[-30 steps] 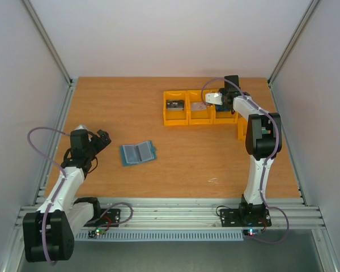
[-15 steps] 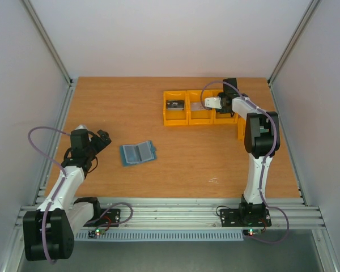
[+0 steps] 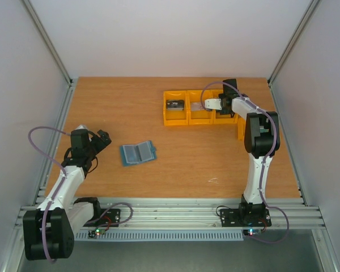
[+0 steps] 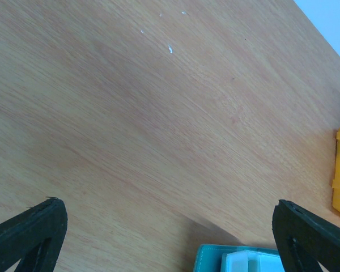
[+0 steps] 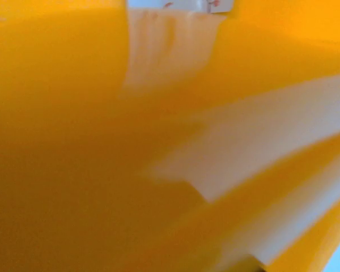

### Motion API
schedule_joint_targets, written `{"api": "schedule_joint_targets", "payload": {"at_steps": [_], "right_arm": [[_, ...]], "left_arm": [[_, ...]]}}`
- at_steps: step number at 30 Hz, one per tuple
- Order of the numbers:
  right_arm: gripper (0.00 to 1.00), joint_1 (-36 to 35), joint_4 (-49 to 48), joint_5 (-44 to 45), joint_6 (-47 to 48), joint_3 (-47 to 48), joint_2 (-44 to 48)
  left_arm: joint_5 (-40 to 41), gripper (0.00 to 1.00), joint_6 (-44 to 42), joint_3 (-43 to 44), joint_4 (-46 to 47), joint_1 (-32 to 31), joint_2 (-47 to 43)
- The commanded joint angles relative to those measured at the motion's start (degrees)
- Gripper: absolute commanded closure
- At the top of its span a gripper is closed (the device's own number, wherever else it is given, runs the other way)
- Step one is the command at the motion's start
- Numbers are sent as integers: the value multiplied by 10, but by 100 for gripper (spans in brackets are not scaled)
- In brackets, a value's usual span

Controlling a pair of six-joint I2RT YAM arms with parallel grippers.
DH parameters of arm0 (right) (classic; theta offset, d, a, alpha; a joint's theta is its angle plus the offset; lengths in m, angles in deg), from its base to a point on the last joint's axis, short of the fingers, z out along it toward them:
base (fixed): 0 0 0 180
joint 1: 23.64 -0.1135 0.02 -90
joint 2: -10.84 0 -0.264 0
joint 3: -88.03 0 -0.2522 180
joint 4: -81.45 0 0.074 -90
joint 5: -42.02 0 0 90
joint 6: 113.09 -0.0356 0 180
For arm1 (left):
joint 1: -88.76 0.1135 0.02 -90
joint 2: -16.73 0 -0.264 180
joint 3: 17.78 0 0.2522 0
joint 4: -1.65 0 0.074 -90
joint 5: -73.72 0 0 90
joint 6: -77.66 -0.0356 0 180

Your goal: Take the credit cards out of the card holder

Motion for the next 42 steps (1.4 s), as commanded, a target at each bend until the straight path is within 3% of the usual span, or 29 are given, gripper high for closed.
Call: {"api": "schedule_joint_targets", "payload": {"at_steps": [1,8,15,21,23,25,28,34,42], "right_arm": [[78,2,17,5,13,-10,9],[65,2,31,2,10,-7,40],[62,2,20,8,-12,-10,77],[61,2,11,-22,-103,3,137],[59,6,120,-80,-166,46,138],[59,11,224,-134,-288,121,115],[68,16,295,-154,-498,213,63],[82,15,372,-152,-759,269,5],[99,16,473,-82,-914,341,-83]], "left_arm": [[10,1,-6,16,22,4,-1],[7,1,-5,12,27,4,-2],[-3,1,0,3,35,4,-12],[-45,1,-7,-14,71,4,-19],[-47,1,-9,-18,74,4,-24],[-45,1,-8,-26,75,4,-30],[-40,1,-2,-33,71,4,-45],[-35,0,-2,-39,73,4,-57],[-28,1,-1,-51,82,4,-63]]}}
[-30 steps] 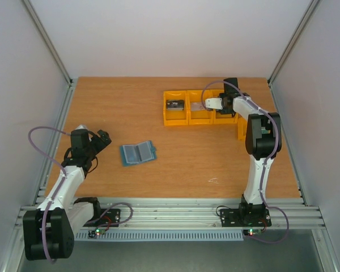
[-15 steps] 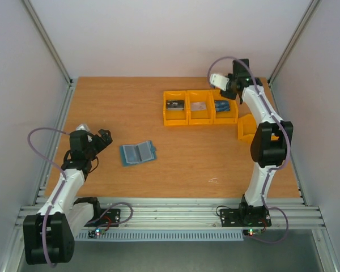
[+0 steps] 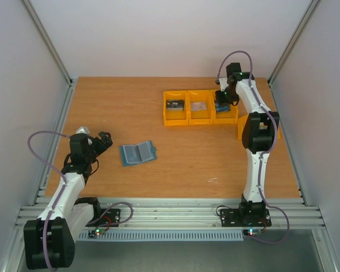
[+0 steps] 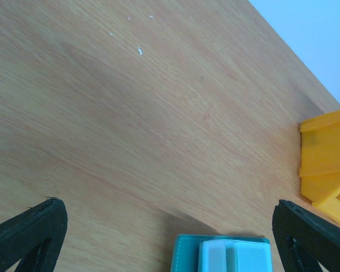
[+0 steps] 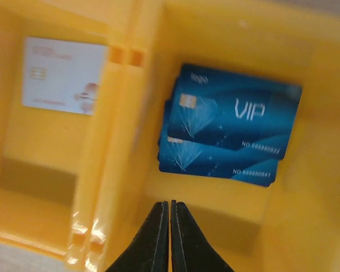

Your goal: Take the credit cards out of the card holder

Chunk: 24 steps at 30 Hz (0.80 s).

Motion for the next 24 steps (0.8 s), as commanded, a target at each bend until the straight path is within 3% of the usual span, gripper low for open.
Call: {"api": "schedule_joint_targets", "payload": {"at_steps": [1,12,24], "right_arm": [[99,3,111,51,-130,79,-57],[99,1,214,89,-156,160,-152],[99,-2,176,111,-161,206,-213]], "left_arm": [[13,1,0,-10,36,4,-11],[18,1,0,-9,37,4,-4],[21,1,-2,-5,34,4,5]]}}
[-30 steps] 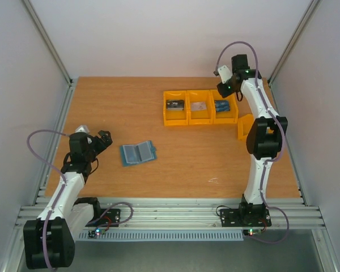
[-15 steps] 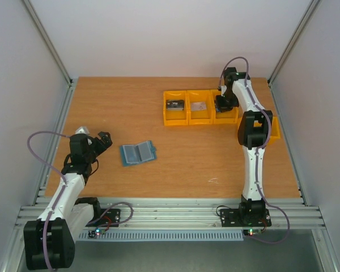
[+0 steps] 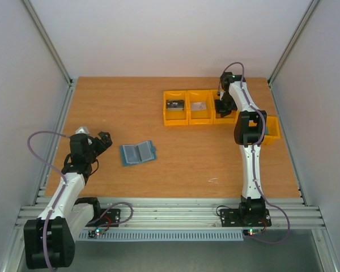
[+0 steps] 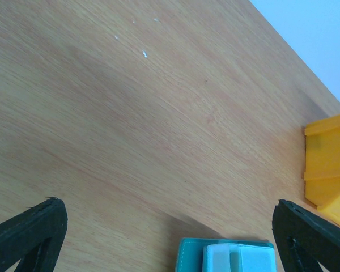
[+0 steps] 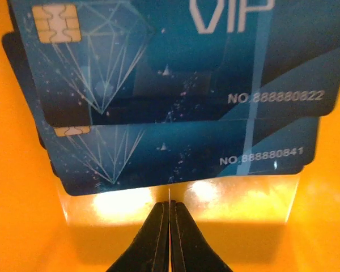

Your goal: Take the credit cards out of the card holder

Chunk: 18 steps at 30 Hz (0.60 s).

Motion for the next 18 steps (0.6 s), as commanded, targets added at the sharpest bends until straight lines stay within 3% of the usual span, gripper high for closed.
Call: {"api": "schedule_joint_targets", "payload": {"at_steps": [1,14,18], "right_arm": [[99,-2,-19,28,-13,20,-15],[99,-2,-118,-35,-63,20,-22],[99,-2,-133,-7,-79,14,-21]], "left_arm": [[13,1,-1,-1,30,4,3],[14,1,-4,2,31,3,9],[16,1,-5,3,29,3,7]]}}
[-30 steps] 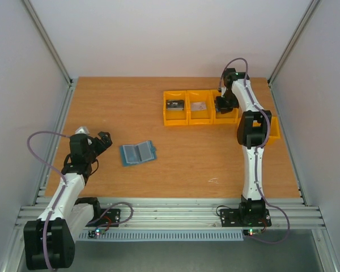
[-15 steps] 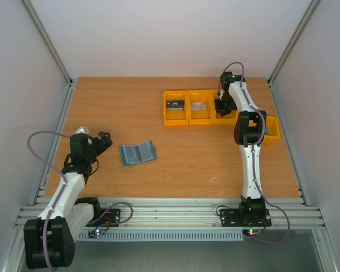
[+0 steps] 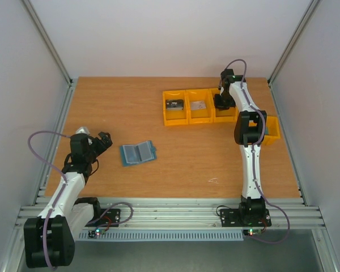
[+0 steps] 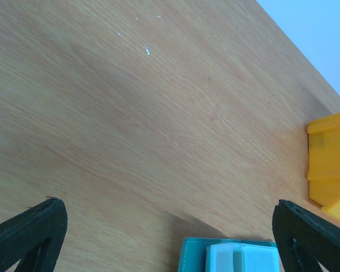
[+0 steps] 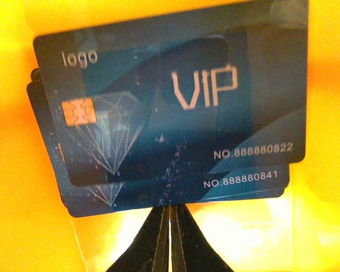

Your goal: Take the credit cards out of the card holder

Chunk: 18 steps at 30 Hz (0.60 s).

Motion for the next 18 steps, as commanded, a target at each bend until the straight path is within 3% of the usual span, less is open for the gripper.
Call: {"api": "schedule_joint_targets", "payload": {"at_steps": [1,11,18], "right_arm": [[99,-1,-52,18,-31,5,-14],[99,-9,-125,-3,-17,-48,36],[96,-12,-171,-1,-8,-145,123]], "left_arm": [[14,1,-4,3,28,4,1],[10,1,-7,2,31,3,0],[4,1,-10,-4,38,3,-4]]}}
